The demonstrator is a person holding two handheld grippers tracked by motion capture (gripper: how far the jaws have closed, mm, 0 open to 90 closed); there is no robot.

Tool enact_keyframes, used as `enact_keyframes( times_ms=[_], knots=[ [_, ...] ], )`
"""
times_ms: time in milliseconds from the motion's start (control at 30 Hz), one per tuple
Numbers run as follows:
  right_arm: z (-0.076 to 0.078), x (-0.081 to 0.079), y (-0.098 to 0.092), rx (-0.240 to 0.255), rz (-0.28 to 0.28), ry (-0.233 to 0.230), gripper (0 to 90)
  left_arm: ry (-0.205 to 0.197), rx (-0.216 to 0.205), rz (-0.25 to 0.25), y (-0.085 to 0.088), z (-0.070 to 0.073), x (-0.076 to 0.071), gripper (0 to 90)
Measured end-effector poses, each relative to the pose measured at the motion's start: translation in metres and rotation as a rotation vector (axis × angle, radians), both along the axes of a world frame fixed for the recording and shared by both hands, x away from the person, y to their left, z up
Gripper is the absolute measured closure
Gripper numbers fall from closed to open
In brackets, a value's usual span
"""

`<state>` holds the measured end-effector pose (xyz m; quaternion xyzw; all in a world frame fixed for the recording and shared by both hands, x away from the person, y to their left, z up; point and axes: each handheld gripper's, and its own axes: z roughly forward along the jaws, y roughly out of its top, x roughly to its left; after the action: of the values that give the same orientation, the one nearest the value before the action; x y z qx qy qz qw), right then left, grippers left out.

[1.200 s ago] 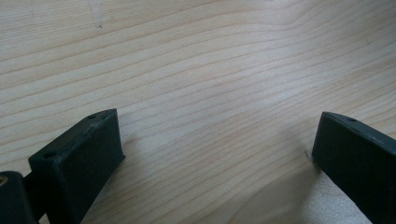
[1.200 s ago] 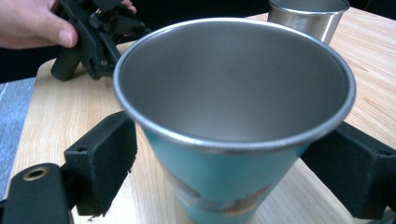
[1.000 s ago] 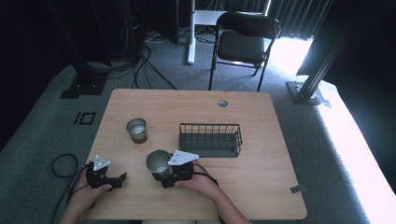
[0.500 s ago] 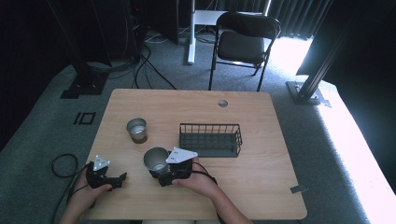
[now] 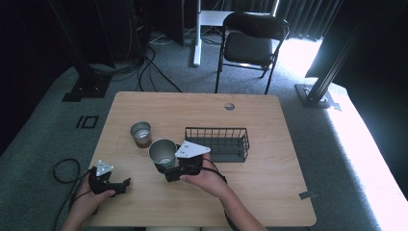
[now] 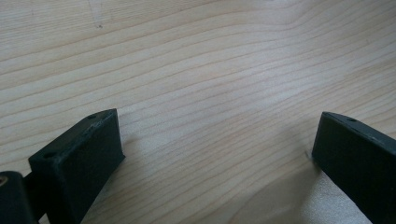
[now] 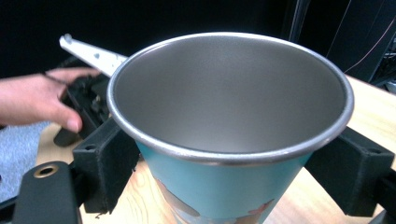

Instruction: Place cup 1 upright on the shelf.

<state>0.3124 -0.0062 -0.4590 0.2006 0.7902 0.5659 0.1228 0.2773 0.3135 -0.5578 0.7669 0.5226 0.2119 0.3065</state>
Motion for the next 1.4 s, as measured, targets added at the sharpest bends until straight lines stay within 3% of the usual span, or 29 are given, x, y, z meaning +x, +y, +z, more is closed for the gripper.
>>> enact_keyframes(
  times_ms=[200, 500, 733, 1000, 1400],
  knots=[
    [0.027, 0.007, -0.014, 0.018, -0.049, -0.033, 14.3, 0.000, 0.000, 0.000, 0.000, 0.000, 0.000, 2.3],
    [0.045, 0.016, -0.039, 0.055, -0.145, -0.065, 14.4, 0.000, 0.000, 0.000, 0.000, 0.000, 0.000, 2.3],
    [0.047, 0.025, -0.060, 0.046, -0.247, -0.092, 14.4, 0.000, 0.000, 0.000, 0.000, 0.000, 0.000, 2.3],
    [0.043, 0.035, -0.084, 0.043, -0.366, -0.088, 14.4, 0.000, 0.000, 0.000, 0.000, 0.000, 0.000, 2.3],
    [0.035, 0.042, -0.117, 0.011, -0.494, -0.098, 14.4, 0.000, 0.000, 0.000, 0.000, 0.000, 0.000, 2.3]
  ],
)
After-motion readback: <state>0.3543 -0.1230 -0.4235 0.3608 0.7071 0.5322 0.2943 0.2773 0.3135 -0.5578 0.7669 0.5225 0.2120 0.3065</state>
